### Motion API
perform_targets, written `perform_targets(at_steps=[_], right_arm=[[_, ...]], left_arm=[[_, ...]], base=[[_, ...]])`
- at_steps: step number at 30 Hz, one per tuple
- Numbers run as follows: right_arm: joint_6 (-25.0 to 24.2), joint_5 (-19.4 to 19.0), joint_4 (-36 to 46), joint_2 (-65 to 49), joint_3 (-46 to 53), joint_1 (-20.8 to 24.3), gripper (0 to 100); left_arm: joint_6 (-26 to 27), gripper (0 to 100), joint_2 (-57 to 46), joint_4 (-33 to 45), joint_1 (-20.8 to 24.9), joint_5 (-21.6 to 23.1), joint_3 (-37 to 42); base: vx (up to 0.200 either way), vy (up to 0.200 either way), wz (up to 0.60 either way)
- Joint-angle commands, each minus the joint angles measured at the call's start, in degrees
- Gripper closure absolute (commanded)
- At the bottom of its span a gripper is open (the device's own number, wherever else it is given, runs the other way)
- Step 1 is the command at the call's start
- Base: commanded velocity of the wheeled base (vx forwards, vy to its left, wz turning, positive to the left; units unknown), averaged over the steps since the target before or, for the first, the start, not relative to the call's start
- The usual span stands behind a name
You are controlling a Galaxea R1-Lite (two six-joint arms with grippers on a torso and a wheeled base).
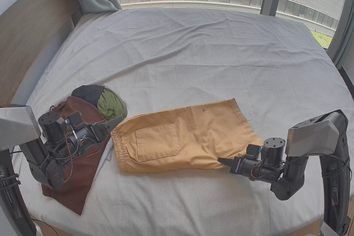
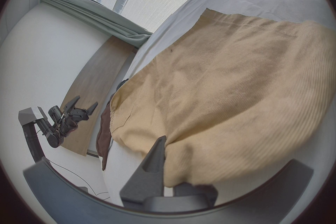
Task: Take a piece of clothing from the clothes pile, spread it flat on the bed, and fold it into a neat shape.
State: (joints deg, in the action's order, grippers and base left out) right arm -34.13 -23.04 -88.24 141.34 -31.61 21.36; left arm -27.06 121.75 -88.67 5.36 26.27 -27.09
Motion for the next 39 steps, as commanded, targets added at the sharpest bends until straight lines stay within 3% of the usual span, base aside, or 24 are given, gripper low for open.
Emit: perform_targets(at_steps=[1,6,16,36,37,39], right_arm=[[0.30,0.89,-0.01,-1.94,5.07,0.88,100],[1.09,2.91,-0.01,-3.35,9.02,1.41,100],[1.26,3.00,-0.01,-6.43,17.02,1.67,100],[1.09,3.00,-0.01,-6.34,18.87,2.81,100],[1.09,3.00,-0.01,-6.34,18.95,2.81,0],[1.09,3.09,-0.01,-6.43,18.95,2.81,0]], left_arm=[[-0.01,0,-0.02,-0.01,0.09,0.01,-0.16],[-0.01,0,-0.28,-0.01,0.09,0.01,-0.33],[-0.01,0,-0.46,-0.01,0.26,0.71,-0.33],[0.52,0,-0.37,-0.10,-0.27,0.71,-2.44],[0.52,0,-0.37,-0.10,-0.27,0.71,-2.36],[0.52,0,-0.37,-0.01,-0.27,0.71,-2.27]], base=[[0.000,0.000,0.00],[0.000,0.000,0.00],[0.000,0.000,0.00],[0.000,0.000,0.00],[0.000,0.000,0.00],[0.000,0.000,0.00]])
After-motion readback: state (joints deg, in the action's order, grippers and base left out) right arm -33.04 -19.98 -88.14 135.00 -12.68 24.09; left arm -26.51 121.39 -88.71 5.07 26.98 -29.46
